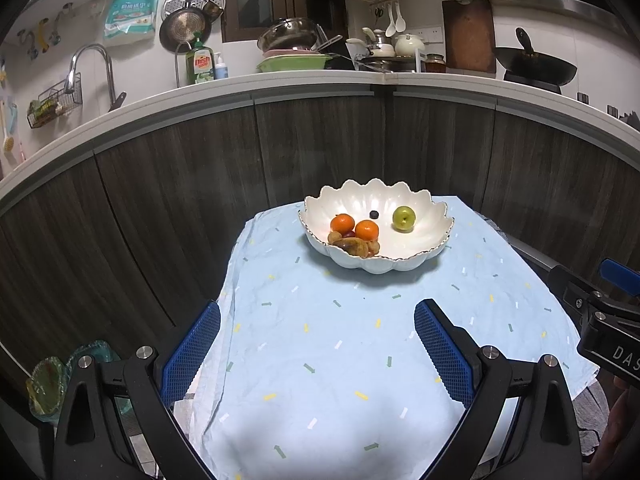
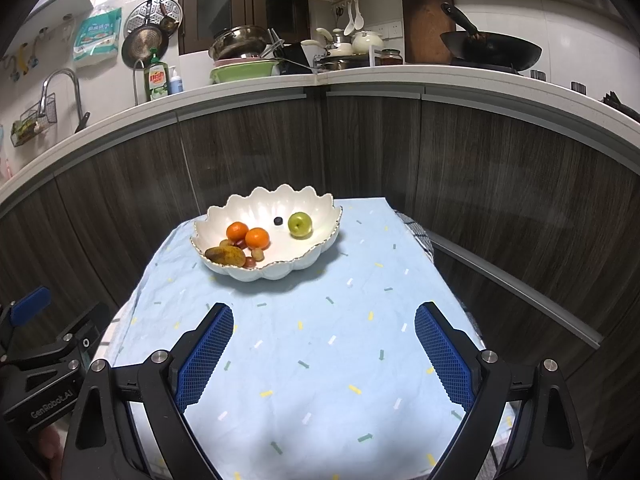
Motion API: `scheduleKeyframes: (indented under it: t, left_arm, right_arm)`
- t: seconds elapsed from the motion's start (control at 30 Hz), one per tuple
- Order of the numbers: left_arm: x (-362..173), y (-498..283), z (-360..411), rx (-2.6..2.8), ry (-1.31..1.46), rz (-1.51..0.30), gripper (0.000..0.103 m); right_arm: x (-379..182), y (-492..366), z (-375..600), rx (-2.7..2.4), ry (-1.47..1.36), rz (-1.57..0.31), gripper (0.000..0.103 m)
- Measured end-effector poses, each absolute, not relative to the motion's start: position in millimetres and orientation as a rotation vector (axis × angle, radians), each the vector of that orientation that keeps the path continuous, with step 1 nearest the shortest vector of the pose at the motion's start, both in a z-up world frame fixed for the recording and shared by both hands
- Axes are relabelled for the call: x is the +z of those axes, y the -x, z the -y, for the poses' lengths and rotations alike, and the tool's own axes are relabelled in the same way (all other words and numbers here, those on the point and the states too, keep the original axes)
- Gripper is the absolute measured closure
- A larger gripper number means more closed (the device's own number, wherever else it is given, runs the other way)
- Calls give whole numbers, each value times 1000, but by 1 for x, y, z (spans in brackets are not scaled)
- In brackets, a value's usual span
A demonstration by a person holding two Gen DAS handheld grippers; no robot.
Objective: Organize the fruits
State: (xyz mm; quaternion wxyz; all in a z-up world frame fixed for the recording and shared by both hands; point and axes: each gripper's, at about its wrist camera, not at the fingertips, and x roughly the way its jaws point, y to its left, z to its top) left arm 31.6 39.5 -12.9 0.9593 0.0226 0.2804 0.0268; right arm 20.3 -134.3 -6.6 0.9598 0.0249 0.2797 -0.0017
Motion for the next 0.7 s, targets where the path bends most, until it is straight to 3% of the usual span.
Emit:
scheduleKeyframes:
  t: [0.7]
  left_arm:
    - [-17,-31,-40,55,-50,-566,0]
  right_arm:
    - [-8,-20,136,-3,-53,-572,10]
